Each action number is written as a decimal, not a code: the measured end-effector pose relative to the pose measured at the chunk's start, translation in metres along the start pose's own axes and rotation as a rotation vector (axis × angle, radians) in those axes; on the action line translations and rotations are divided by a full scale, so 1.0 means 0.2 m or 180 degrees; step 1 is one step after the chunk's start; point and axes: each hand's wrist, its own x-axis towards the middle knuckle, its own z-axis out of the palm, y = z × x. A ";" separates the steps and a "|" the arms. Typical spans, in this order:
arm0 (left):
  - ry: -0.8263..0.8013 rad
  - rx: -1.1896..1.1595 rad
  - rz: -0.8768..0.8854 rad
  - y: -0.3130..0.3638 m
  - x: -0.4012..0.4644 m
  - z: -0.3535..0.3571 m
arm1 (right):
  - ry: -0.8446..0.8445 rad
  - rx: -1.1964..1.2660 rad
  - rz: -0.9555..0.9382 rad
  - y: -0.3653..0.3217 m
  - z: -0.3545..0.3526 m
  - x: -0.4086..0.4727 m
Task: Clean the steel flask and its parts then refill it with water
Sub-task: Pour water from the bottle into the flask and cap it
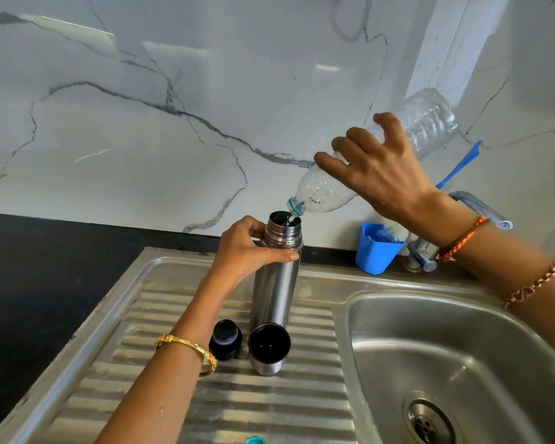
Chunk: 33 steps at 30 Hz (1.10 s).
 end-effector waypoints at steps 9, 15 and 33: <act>0.0003 0.0015 -0.0010 0.00 0.00 0.00 | 0.0458 -0.0328 -0.0564 -0.01 0.01 0.11; 0.0004 0.0004 0.0004 0.00 0.00 0.00 | 0.0645 -0.0342 -0.0794 -0.02 0.05 0.15; 0.0086 0.0045 0.0021 -0.01 -0.03 0.01 | -0.0005 0.0501 -0.0219 -0.01 -0.01 0.11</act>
